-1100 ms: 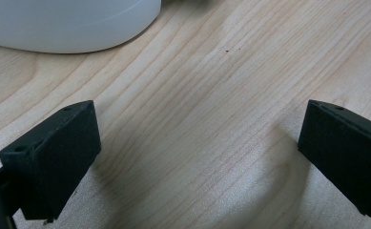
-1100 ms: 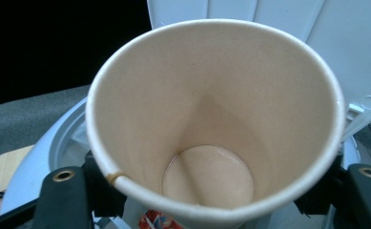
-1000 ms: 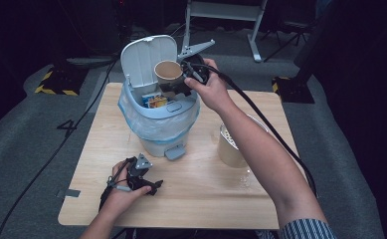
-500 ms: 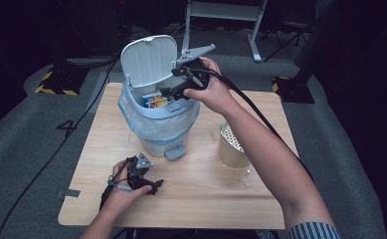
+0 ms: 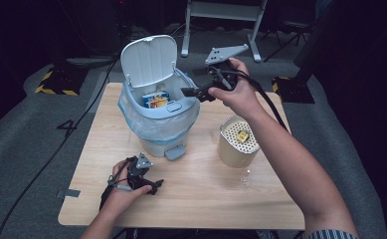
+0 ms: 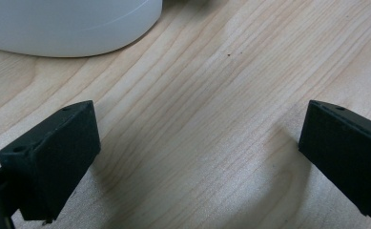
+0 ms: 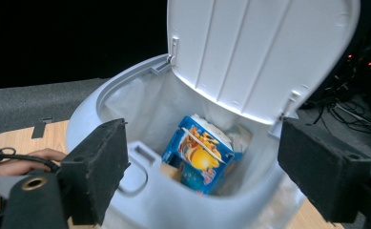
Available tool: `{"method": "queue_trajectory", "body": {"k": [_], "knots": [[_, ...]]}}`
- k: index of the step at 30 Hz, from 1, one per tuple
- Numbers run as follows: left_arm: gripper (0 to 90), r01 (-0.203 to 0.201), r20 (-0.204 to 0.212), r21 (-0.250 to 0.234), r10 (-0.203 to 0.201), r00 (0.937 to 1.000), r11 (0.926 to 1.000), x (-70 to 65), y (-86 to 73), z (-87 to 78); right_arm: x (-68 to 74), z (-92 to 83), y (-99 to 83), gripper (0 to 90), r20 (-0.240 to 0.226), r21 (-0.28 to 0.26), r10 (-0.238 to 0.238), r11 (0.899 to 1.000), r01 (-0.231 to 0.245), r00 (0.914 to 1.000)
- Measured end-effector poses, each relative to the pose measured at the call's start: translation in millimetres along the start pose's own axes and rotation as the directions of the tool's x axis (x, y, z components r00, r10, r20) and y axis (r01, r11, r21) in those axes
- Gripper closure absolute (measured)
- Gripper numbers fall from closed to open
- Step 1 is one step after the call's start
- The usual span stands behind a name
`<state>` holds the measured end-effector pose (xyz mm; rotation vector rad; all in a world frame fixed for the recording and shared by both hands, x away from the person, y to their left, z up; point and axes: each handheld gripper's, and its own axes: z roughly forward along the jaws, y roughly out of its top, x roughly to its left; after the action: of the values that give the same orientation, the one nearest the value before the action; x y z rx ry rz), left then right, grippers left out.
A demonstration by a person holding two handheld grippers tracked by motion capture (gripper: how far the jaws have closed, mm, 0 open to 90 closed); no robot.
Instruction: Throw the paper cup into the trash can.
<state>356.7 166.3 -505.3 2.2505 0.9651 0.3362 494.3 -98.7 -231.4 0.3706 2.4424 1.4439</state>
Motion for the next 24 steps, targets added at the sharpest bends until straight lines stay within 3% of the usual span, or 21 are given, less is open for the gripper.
{"method": "queue_trajectory", "body": {"k": [5, 12, 18, 24], "knots": [[0.4, 0.003, -0.003, -0.002, -0.003, 1.0, 1.0, 0.1, 0.2, 0.2, -2.0, -24.4, -10.6, 18.7, 0.014, -0.026, 0.03, 0.999, -0.029, 0.9995], [0.4, 0.004, -0.006, -0.002, -0.004, 1.0, 1.0, 0.1, 0.4, 0.3, -8.6, -57.7, -29.0, 21.0, 0.066, -0.012, 0.06, 0.998, -0.059, 0.996], [0.4, 0.005, -0.004, -0.002, -0.005, 1.0, 1.0, 0.0, 0.4, 0.4, -12.9, -82.7, -56.2, 22.4, 0.124, 0.021, 0.102, 0.994, -0.105, 0.987], [0.4, 0.006, -0.005, -0.002, -0.006, 1.0, 1.0, 0.0, 0.4, 0.4, -18.2, -108.0, -83.6, 22.8, 0.173, 0.024, 0.158, 0.986, -0.164, 0.9722]]}}
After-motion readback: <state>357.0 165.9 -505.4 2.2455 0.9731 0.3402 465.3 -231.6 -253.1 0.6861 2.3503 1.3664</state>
